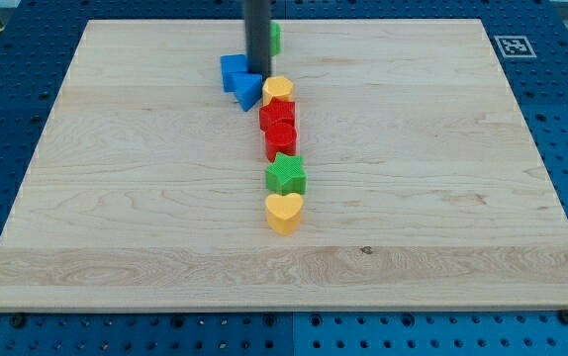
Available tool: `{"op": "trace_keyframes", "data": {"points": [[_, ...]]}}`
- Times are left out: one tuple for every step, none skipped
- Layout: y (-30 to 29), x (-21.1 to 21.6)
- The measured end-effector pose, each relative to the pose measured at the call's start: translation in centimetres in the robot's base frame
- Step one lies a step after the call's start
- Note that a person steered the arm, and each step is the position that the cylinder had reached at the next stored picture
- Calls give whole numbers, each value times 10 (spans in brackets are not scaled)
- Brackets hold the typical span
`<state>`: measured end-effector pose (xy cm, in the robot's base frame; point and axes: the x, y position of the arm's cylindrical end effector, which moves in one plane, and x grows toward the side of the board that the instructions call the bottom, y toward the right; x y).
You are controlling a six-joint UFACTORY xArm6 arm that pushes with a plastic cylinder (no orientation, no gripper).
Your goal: Push the yellow hexagon along with the blue triangle below the blue cube
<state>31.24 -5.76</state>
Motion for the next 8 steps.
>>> {"op": "trace_keyframes", "data": {"points": [[-53, 0], [-96, 0], [-101, 0], [-79, -18], [-7, -24], [73, 13], [125, 51], [114, 50]]}}
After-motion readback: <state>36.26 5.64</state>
